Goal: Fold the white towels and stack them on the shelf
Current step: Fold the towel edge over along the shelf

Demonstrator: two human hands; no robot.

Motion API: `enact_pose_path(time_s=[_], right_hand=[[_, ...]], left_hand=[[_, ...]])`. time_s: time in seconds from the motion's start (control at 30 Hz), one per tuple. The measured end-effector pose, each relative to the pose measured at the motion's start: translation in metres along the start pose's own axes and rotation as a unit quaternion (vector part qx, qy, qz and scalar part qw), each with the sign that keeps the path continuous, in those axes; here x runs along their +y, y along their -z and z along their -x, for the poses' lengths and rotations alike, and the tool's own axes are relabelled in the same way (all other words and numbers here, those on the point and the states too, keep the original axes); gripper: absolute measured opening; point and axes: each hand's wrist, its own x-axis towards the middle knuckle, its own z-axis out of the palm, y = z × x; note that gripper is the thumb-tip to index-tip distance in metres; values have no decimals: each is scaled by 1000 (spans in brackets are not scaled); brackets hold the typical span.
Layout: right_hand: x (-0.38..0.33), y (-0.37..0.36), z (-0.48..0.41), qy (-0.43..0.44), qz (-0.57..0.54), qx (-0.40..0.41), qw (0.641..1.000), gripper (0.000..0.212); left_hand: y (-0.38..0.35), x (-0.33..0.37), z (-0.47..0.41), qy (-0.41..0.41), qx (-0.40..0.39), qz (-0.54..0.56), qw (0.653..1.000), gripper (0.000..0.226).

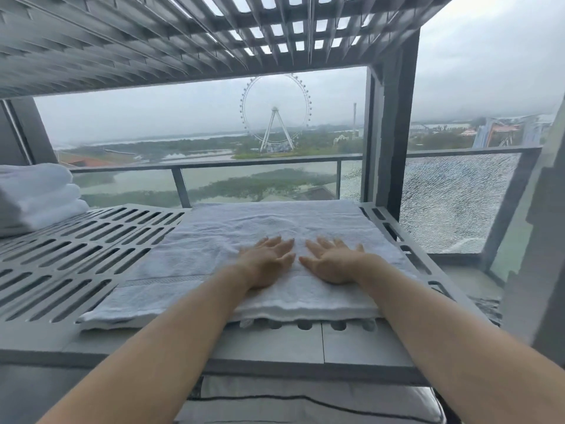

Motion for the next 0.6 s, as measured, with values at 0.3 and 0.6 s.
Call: enact_pose_path(time_s=[0.3, 0.6], right_hand=[[-3, 10, -22, 31, -70, 84, 993, 60], [1, 12, -38, -29, -6, 19, 999, 68]], left_hand=[[-10, 1, 23, 5, -16, -41, 999, 56], [5, -3, 4, 15, -86, -25, 996, 64]])
